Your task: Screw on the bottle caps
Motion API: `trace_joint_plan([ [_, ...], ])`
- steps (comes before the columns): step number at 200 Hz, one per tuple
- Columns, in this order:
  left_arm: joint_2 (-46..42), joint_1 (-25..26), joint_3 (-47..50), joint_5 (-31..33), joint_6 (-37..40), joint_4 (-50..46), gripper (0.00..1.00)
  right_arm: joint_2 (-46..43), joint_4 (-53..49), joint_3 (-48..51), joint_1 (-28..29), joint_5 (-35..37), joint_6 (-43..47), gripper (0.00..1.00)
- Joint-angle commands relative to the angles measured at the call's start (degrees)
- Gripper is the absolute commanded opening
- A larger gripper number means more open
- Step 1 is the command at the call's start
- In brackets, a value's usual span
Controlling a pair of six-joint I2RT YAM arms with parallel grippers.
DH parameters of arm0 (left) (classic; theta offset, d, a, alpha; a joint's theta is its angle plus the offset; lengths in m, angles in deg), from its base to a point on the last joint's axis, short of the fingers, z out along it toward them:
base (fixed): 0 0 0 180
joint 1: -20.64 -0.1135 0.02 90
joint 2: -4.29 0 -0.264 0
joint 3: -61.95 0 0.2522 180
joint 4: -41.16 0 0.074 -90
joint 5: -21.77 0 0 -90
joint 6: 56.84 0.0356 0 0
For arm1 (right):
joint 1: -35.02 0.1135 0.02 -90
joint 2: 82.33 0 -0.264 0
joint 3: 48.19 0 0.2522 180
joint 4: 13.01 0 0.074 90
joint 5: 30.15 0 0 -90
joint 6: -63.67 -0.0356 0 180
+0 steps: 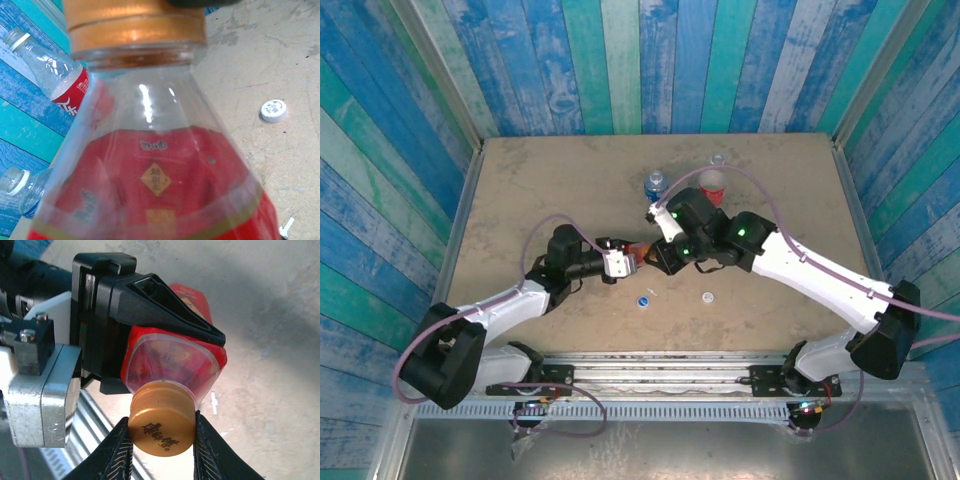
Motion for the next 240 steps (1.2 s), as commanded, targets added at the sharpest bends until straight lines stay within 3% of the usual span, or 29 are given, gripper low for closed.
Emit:
trace_joint_plan([
  [1, -0.43, 0.36, -0.58, -2.15, 1.87, 0.56, 0.45, -3.62, 2.22, 0.86, -1.40, -3.16, -0.86, 0.14],
  [31, -0.70, 0.36, -0.41, -1.96, 1.93, 0.56, 0.45, -5.66, -0.51, 1.21, -1.41, -5.42, 20.14, 0.49],
  [69, -0.61, 0.36, -0.37, -2.23, 1.57, 1.03, 0.45, -4.76, -8.17, -4.77, -1.42, 2.20, 36.56, 0.63],
  [102, -0.36, 0.36, -0.31, -2.48, 1.66, 1.30, 0.45, -5.09, -7.45, -3.58, -1.24, 0.85, 51.58, 0.68],
  [128, -0.25, 0.36, -0.41, -2.40, 1.65, 0.96, 0.45, -4.33, -4.84, -2.20, 0.65, -0.42, 60.10, 0.64],
  [163, -0.06, 0.36, -0.50, -2.24, 1.91, 0.68, 0.46, -0.57, -6.99, -3.92, 3.95, 5.51, 68.78, 0.54],
  [191, 0.18, 0.39, -0.76, -2.14, 1.89, 0.29, 0.46, 2.08, -7.44, -5.16, 5.25, 8.34, 68.82, 0.43],
  [216, 0.27, 0.37, -0.68, -2.04, 1.75, 0.41, 0.46, 3.27, -8.08, -6.37, 5.49, 10.08, 67.75, 0.21],
  [240, 0.25, 0.36, -0.68, -1.80, 1.83, 0.33, 0.46, 3.03, -8.01, -6.15, 5.40, 10.77, 66.81, 0.18],
])
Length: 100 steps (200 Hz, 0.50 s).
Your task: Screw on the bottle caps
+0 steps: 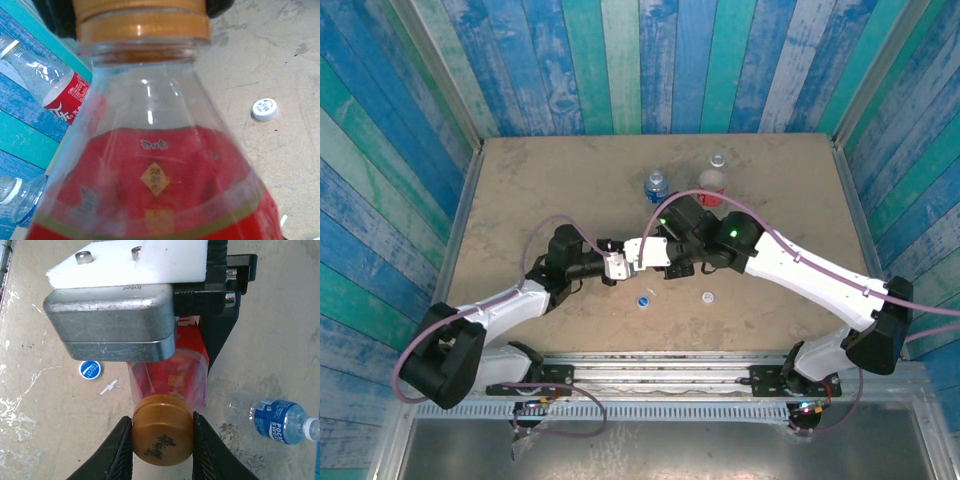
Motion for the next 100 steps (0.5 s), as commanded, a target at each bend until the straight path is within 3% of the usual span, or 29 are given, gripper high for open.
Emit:
trace_joint_plan([
  [1, 0.15, 0.23, -0.50, -0.53, 0.06, 1.49, 0.46, 0.31, -2.03, -0.86, 0.47, 1.78, -0.11, 0.18],
  [21, 0.08, 0.19, -0.42, -0.45, 0.10, 1.66, 0.46, -0.20, 0.81, -0.52, 0.55, 5.57, -9.05, 0.10],
  [60, 0.18, 0.19, -0.47, 0.17, 0.07, 1.49, 0.46, -1.99, 8.23, 1.01, -0.12, 10.16, -50.63, 0.00],
  [84, 0.46, 0.19, -0.63, 0.27, 0.32, 1.31, 0.46, -4.91, 9.27, 4.23, -3.59, 3.50, -76.87, 0.01],
  [100, 0.64, 0.18, -0.84, 0.20, 0.32, 1.38, 0.46, -7.39, 14.66, 8.13, -5.19, -3.59, -87.34, 0.01],
])
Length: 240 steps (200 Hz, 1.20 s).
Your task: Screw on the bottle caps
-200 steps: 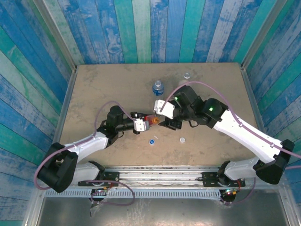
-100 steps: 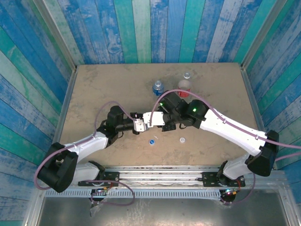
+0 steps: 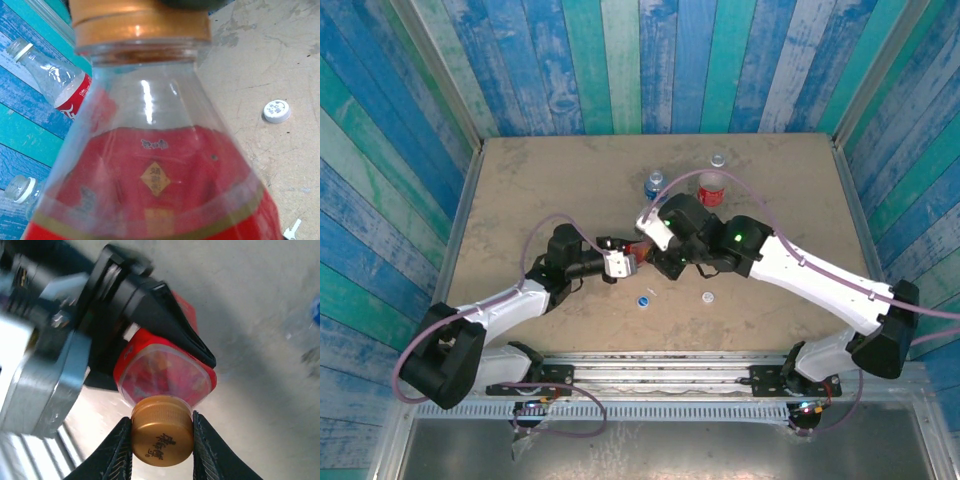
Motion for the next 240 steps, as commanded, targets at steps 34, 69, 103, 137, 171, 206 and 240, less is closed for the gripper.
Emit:
trace_joint_plan([
  [34, 0.47, 0.28, -0.55, -0.76, 0.71, -0.35, 0.46, -6.16, 11.12, 7.07, -4.42, -6.64, -21.40, 0.22],
  [69, -0.16, 0.28, -0.30, -0.61, 0.78, -0.70, 0.46, -6.40, 5.03, 4.60, -4.35, -10.99, 11.08, 0.60],
  [103, 0.29, 0.28, -0.83, -0.85, 0.68, -1.43, 0.46, -7.28, 0.54, 3.37, -4.10, -13.12, 34.97, 0.63],
  [137, 0.12, 0.28, -0.76, -0.83, 0.69, -1.34, 0.46, -5.99, -2.16, 1.39, -1.42, -7.32, 50.31, 0.57],
  [171, 0.07, 0.28, -0.79, -0.86, 0.67, -1.43, 0.46, -3.24, -2.42, 0.11, -0.84, -4.65, 53.26, 0.48],
  [206, -0.14, 0.28, -0.65, -0.92, 0.58, -1.51, 0.46, -1.10, -2.16, -0.68, -0.80, -2.45, 54.11, 0.43],
  [240, -0.34, 0.28, -0.63, -0.98, 0.58, -1.60, 0.46, 0.21, -2.10, -0.62, -0.73, -0.07, 53.46, 0.41],
])
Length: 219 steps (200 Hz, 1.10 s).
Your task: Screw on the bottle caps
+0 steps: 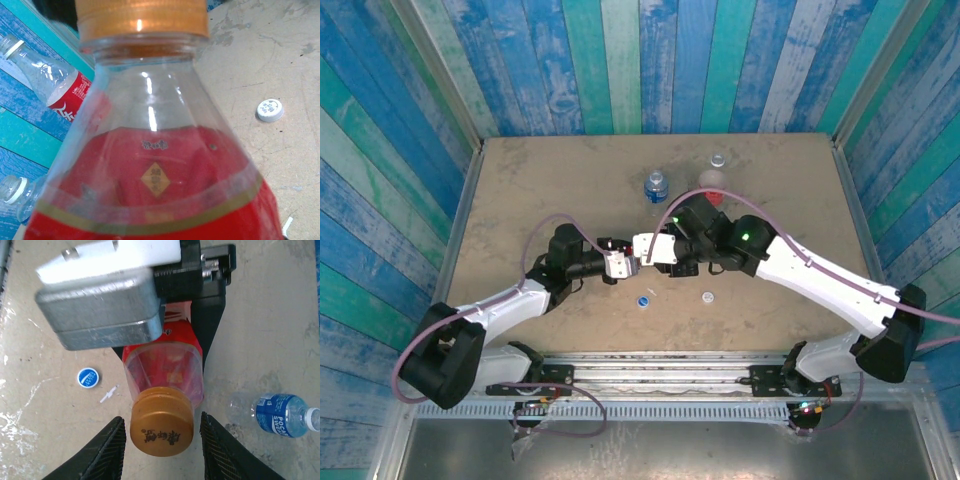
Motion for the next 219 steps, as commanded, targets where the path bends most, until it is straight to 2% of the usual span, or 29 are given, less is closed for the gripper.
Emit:
trace_joint_plan([
  [1, -0.26, -0.01, -0.38, -0.92, 0.47, -0.01, 0.46, 0.83, -1.03, -1.40, 0.27, 2.62, 0.76, 0.41],
  [33, -0.04, -0.01, -0.52, -0.84, 0.56, -0.09, 0.46, 0.34, -0.76, -1.32, 0.27, 1.62, -1.82, 0.28],
  [53, 0.02, -0.01, -0.48, -0.76, 0.64, -0.05, 0.46, -0.64, 1.44, -0.29, 0.23, 1.21, -8.38, 0.13],
  [96, -0.02, -0.01, -0.61, -0.58, 0.88, -0.53, 0.46, -2.72, 9.31, 3.45, 0.27, 1.85, -38.05, 0.02],
  [121, 0.04, -0.01, -0.68, -0.50, 0.92, -0.53, 0.46, -3.93, 16.20, 7.51, 0.27, -1.06, -57.73, 0.01],
  [137, 0.13, 0.01, -0.68, -0.50, 1.03, -0.53, 0.46, -3.47, 16.33, 8.24, 0.02, -1.32, -71.92, 0.00],
  [153, 0.07, -0.01, -0.62, -0.53, 1.00, -0.28, 0.46, -3.15, 14.18, 7.98, -0.32, -3.00, -78.97, 0.01],
  [165, 0.18, -0.01, -0.54, -0.69, 0.98, -0.18, 0.46, -3.44, 12.00, 7.65, -1.16, -3.32, -80.47, 0.01],
  [178, 0.23, 0.06, -0.52, -0.80, 0.85, -0.09, 0.46, -4.29, 11.16, 7.88, -2.03, -3.68, -77.69, 0.05],
  [185, 0.10, -0.01, -0.49, -0.96, 0.86, 0.10, 0.46, -4.98, 10.93, 7.96, -2.10, -3.87, -73.31, 0.10],
  [207, -0.12, -0.01, 0.34, -1.85, -2.89, 3.59, 0.47, -7.56, 9.11, 7.84, -2.04, -6.05, -53.40, 0.47],
  [219, 0.37, -0.01, -0.14, -1.91, -5.82, 4.37, 0.47, -9.78, 7.96, 8.22, -2.10, -5.68, -45.85, 0.58],
])
